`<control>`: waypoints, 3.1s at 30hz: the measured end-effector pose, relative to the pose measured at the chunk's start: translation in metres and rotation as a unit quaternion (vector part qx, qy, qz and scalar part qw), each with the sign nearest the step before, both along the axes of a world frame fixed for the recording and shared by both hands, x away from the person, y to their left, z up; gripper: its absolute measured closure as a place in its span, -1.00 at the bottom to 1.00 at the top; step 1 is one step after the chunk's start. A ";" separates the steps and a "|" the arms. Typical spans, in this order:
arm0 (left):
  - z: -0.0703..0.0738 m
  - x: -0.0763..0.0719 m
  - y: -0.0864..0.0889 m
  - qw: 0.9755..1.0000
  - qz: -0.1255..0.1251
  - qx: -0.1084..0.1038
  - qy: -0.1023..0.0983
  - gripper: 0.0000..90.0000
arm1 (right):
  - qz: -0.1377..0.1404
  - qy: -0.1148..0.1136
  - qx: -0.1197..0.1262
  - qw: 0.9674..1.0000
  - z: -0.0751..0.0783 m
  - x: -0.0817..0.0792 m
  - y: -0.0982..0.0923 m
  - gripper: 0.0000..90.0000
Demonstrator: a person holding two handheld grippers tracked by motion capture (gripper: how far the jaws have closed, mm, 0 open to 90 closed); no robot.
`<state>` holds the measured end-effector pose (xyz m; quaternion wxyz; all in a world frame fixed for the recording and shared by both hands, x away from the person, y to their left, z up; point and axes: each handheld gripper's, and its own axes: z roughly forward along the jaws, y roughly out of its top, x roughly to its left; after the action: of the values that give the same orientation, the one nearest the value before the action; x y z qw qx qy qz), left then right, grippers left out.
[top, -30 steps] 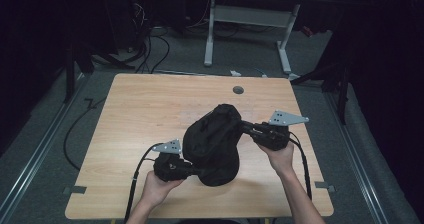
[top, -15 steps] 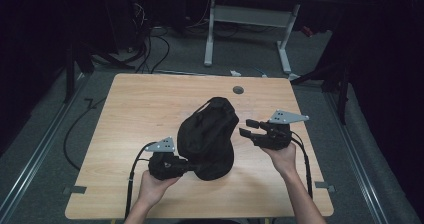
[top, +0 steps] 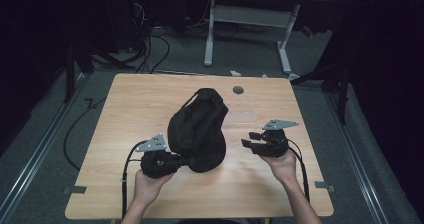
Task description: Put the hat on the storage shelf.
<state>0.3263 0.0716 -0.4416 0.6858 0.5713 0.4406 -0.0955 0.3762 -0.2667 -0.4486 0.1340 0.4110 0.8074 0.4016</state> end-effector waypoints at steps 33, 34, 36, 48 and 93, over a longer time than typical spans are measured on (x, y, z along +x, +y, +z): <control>0.038 0.033 0.038 0.989 0.136 0.010 -0.061 0.91 | -0.128 -0.012 -0.071 0.989 -0.082 -0.028 -0.031 -0.18; 0.039 0.035 0.038 0.988 0.139 0.010 -0.062 0.91 | -0.131 -0.010 -0.070 0.989 -0.082 -0.028 -0.031 -0.20; 0.041 0.039 0.037 0.987 0.147 0.010 -0.065 0.91 | -0.139 -0.008 -0.071 0.988 -0.082 -0.027 -0.032 -0.24; 0.048 0.066 0.031 0.977 0.194 0.042 -0.077 0.91 | -0.144 -0.007 -0.072 0.987 -0.082 -0.028 -0.031 -0.31; 0.014 0.118 0.009 0.960 0.249 0.108 -0.064 0.91 | -0.145 -0.006 -0.072 0.987 -0.082 -0.028 -0.031 -0.32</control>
<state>0.4440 0.0804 -0.4278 0.6487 0.5189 0.5323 0.1632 0.3479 -0.2978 -0.5309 0.2244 0.5104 0.7654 0.3214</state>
